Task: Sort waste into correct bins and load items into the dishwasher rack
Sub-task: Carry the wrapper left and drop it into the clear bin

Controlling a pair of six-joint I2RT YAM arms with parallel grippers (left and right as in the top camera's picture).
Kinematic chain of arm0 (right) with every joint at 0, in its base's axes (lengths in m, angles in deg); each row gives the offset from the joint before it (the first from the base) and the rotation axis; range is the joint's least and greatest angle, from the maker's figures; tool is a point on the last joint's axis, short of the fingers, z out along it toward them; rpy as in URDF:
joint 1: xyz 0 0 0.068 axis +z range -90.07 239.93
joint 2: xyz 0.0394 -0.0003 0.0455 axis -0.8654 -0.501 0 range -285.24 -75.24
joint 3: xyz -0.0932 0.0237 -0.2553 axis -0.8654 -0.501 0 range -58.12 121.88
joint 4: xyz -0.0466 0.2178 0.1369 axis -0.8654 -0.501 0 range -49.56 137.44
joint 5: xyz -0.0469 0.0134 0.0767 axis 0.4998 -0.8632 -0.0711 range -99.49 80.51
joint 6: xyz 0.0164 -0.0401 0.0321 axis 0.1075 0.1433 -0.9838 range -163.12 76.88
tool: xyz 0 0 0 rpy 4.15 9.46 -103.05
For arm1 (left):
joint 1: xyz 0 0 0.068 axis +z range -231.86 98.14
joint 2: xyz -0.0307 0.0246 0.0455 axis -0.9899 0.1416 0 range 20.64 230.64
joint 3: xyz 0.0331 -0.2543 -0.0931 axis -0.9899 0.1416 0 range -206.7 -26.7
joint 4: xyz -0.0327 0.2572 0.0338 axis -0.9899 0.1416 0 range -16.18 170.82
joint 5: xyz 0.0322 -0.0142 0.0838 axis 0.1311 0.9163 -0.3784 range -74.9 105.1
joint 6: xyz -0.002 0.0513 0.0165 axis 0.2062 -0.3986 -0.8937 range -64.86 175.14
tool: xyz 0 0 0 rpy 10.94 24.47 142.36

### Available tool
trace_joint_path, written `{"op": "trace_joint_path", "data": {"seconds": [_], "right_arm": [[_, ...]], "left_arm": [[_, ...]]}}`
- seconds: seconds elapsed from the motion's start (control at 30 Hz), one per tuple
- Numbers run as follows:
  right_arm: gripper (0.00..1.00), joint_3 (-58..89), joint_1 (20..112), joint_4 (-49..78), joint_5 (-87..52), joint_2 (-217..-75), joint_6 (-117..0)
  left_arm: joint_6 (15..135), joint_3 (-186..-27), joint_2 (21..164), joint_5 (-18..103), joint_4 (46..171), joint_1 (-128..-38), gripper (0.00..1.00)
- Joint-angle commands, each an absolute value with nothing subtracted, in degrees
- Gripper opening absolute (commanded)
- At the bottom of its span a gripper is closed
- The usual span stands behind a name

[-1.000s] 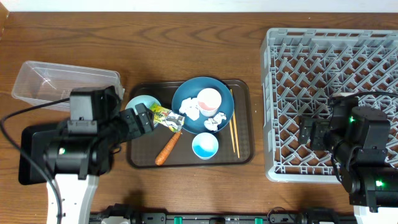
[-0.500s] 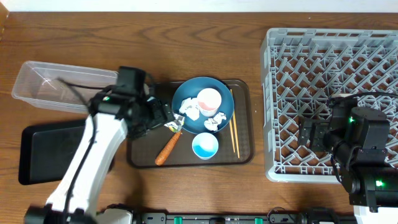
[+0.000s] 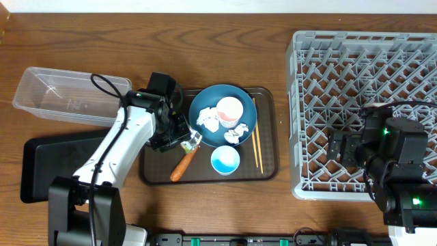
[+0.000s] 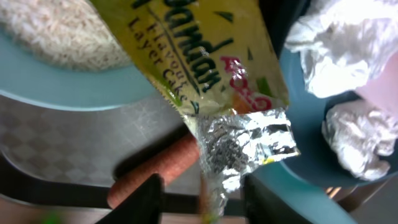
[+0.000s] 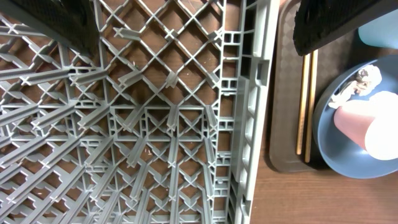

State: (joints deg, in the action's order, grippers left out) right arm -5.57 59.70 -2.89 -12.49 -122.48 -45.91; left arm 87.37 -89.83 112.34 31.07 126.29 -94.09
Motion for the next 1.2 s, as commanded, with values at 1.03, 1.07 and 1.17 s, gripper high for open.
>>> {"op": "trace_joint_path", "data": {"seconds": [1.03, 1.07, 1.17], "right_arm": [[0.99, -4.34, 60.34, -3.06, -12.69, -122.40, -46.02], [0.99, -4.34, 60.34, -3.06, -12.69, -122.40, -46.02], [0.99, -4.34, 60.34, -3.06, -12.69, -122.40, -46.02]], "left_arm": [[77.86, -101.72, 102.68, 17.15, 117.70, -69.87, 0.06], [77.86, -101.72, 103.86, 17.17, 117.00, -68.73, 0.06], [77.88, -101.72, 107.49, 17.17, 115.04, -65.98, 0.06]]}}
